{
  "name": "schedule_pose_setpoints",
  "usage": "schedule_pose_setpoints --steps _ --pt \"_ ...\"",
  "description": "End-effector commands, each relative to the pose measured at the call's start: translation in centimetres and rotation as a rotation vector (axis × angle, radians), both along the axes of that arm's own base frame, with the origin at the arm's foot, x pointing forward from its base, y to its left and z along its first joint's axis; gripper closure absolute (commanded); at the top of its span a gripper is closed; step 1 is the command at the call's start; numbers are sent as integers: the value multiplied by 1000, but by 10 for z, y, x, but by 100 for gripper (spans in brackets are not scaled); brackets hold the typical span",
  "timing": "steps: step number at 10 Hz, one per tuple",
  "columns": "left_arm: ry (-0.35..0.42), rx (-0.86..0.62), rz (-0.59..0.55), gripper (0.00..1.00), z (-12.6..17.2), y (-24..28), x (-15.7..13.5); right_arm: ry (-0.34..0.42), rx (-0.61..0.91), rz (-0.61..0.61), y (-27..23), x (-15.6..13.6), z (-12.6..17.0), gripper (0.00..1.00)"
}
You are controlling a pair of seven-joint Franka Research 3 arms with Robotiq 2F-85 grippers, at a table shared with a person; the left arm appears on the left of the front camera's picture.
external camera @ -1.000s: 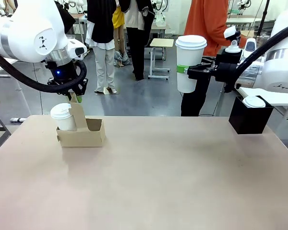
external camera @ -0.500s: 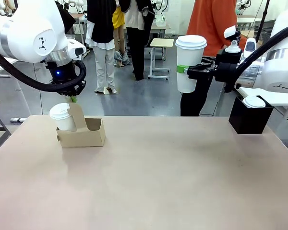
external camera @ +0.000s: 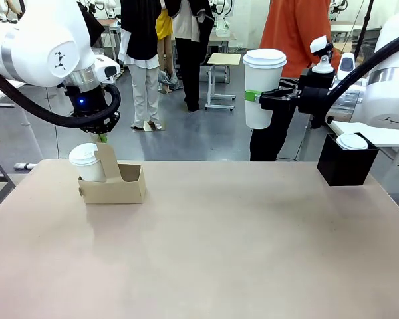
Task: Pour a drink into a cup and package it in a carrier.
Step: Position the Cup Carrier in the center of the table.
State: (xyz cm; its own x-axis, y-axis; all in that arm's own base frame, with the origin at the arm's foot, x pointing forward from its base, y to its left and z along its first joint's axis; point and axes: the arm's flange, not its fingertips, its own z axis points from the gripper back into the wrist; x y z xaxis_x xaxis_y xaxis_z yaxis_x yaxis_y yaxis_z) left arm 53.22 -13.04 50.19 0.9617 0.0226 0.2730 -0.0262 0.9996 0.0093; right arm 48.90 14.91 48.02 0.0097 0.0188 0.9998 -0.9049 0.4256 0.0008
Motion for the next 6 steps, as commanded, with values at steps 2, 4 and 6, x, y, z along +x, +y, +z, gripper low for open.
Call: schedule_pose_setpoints --steps 2,4,6 --pt "-14 3 143 98 40 -9 -31 -18 -13 -12 2 -2 3 20" --pt "-41 -3 141 98 70 -41 -65 -18 -13 -12 2 -2 3 20" --pt "-51 -40 130 98 88 -89 -110 -18 -13 -12 2 -2 3 20"
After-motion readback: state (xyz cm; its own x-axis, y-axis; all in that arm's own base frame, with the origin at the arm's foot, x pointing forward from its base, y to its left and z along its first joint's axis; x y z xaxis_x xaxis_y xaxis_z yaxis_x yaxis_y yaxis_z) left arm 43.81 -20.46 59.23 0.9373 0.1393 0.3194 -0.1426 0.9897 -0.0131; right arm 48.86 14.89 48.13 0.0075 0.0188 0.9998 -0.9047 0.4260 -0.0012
